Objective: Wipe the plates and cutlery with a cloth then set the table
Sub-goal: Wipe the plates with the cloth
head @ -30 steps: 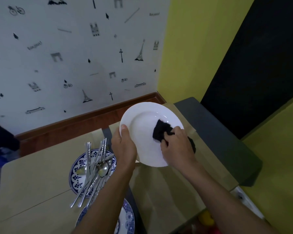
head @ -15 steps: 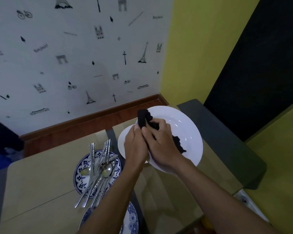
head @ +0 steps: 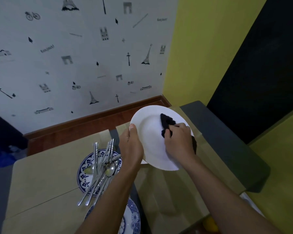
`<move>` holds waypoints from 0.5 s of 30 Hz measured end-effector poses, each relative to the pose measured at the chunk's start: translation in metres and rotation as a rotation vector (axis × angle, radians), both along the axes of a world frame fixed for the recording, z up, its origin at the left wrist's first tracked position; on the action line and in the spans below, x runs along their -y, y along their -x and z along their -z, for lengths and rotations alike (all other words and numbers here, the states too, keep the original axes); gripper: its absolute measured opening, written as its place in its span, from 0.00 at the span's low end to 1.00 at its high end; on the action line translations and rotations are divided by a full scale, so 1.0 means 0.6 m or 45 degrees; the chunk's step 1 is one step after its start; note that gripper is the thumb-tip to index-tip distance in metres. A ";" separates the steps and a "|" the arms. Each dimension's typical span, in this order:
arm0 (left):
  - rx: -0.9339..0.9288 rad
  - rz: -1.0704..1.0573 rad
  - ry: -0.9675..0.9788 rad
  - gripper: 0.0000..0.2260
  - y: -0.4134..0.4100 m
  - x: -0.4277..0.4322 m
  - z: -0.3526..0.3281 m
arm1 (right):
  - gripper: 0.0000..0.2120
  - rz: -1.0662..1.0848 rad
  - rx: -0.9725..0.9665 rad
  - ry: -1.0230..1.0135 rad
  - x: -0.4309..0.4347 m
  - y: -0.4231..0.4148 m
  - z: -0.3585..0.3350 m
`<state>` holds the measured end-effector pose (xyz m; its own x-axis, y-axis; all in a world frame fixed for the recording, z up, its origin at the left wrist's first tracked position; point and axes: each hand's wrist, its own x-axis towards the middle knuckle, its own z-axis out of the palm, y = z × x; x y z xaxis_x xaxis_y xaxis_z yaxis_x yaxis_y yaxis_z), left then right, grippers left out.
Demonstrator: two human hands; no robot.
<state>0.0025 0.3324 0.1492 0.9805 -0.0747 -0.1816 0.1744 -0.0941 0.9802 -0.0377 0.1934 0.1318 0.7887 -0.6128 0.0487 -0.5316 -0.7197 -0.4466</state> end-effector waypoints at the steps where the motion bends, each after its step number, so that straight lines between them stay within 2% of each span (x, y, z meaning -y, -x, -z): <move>1: 0.027 0.023 -0.023 0.19 0.002 0.002 -0.001 | 0.16 -0.046 0.023 -0.097 -0.003 -0.004 0.001; 5: 0.106 0.106 -0.116 0.24 0.004 0.010 0.000 | 0.24 -0.333 0.161 -0.256 -0.028 -0.007 0.001; 9: 0.067 0.168 -0.090 0.21 -0.008 0.004 0.002 | 0.27 -0.580 0.298 -0.340 -0.047 0.003 0.008; 11: 0.064 0.201 -0.086 0.22 -0.002 0.003 -0.003 | 0.27 -0.580 0.291 -0.188 -0.040 -0.004 0.005; 13: 0.055 0.201 -0.065 0.23 0.002 0.001 -0.004 | 0.28 -0.514 0.186 0.064 -0.035 -0.011 -0.004; 15: -0.003 0.153 -0.032 0.22 0.002 -0.005 -0.007 | 0.29 -0.406 0.059 0.176 -0.027 -0.013 -0.012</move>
